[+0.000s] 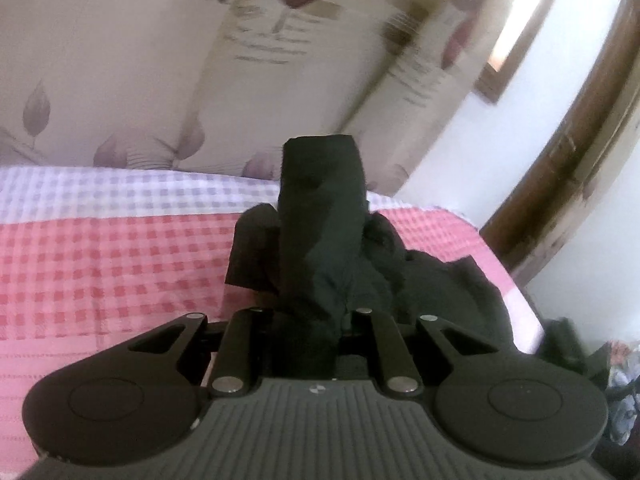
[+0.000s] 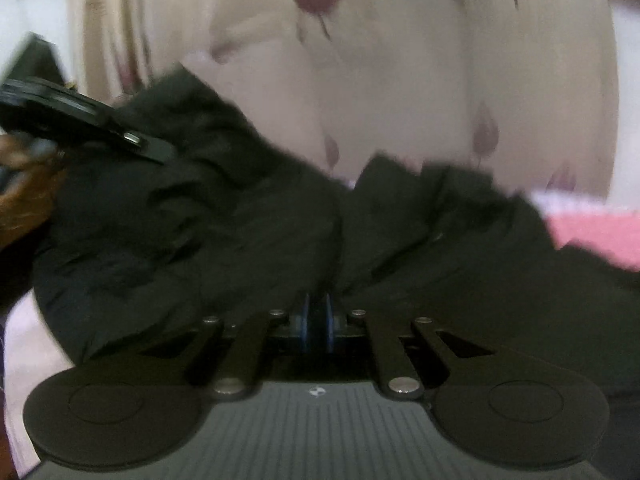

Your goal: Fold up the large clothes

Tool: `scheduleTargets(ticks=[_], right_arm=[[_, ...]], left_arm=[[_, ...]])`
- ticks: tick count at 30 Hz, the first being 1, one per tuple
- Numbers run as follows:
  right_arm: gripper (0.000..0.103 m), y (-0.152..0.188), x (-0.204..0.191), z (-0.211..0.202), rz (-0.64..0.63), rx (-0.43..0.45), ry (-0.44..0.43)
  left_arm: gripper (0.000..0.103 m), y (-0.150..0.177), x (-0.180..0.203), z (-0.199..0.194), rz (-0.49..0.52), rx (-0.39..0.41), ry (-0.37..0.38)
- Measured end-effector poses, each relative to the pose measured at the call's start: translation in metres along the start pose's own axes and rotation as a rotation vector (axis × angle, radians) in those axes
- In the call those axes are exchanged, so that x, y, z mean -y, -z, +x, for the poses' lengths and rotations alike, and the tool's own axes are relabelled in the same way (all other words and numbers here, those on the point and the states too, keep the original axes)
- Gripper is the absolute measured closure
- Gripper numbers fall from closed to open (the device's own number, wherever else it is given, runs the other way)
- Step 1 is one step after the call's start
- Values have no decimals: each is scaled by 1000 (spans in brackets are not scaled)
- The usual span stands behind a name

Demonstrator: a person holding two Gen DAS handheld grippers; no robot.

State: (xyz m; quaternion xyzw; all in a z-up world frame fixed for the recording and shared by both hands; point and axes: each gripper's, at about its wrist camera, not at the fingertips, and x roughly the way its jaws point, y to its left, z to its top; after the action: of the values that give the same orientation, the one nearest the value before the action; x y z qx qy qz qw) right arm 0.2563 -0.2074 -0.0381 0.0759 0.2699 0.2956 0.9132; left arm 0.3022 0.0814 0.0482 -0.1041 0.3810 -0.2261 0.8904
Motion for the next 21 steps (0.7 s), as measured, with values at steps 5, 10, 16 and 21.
scheduleTargets(ticks=[5,10,16,21], right_arm=[[98,-8,30,41,239,-66,-59],[101,3,87,54,594,-101,-225],[94,10,125,15,740,4,-325],[93,38,166,-50,840,121,-355]], left_arm=[[85,-21,71,4,70,-75,-10],[85,-31,148,37,140,-165,35],[85,-26,212,94,143,-227,149],[85,-7,226,141,62,-245,255]])
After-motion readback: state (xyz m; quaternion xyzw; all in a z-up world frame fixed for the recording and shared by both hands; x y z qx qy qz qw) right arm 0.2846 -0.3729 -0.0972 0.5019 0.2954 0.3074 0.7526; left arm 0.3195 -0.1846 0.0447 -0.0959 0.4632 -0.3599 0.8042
